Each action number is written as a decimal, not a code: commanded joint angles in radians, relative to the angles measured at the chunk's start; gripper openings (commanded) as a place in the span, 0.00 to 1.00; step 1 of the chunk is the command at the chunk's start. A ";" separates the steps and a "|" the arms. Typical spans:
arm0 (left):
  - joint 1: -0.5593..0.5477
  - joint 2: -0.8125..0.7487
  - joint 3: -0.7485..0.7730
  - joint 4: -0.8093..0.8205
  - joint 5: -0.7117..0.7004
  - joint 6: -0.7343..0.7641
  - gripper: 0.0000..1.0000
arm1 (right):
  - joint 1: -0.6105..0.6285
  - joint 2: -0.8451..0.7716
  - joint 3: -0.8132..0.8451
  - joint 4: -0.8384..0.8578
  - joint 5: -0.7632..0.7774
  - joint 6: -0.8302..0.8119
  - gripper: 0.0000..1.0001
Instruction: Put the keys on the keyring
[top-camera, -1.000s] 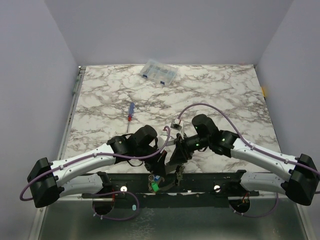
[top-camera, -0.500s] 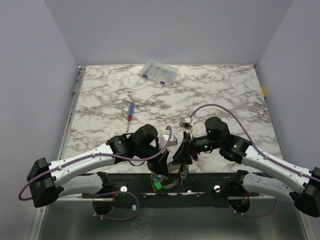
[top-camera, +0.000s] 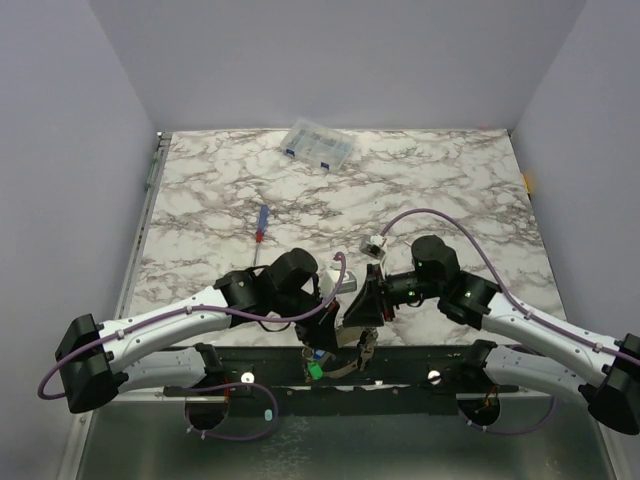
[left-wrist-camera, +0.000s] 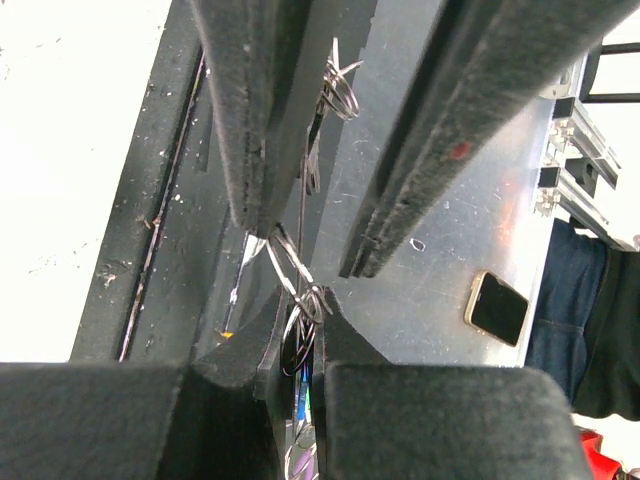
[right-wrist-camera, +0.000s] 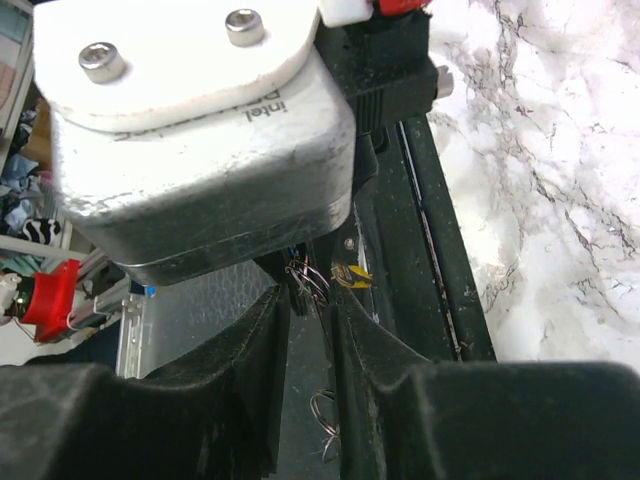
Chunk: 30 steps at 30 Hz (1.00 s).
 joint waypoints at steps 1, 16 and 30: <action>0.012 -0.012 0.043 0.062 -0.058 -0.004 0.00 | 0.015 -0.004 -0.033 0.095 -0.141 0.039 0.25; 0.011 -0.042 0.041 0.082 -0.044 0.031 0.00 | 0.015 0.034 -0.117 0.247 -0.234 0.046 0.34; -0.003 -0.083 0.040 0.078 0.059 0.038 0.00 | 0.015 0.092 -0.055 0.120 -0.185 -0.012 0.78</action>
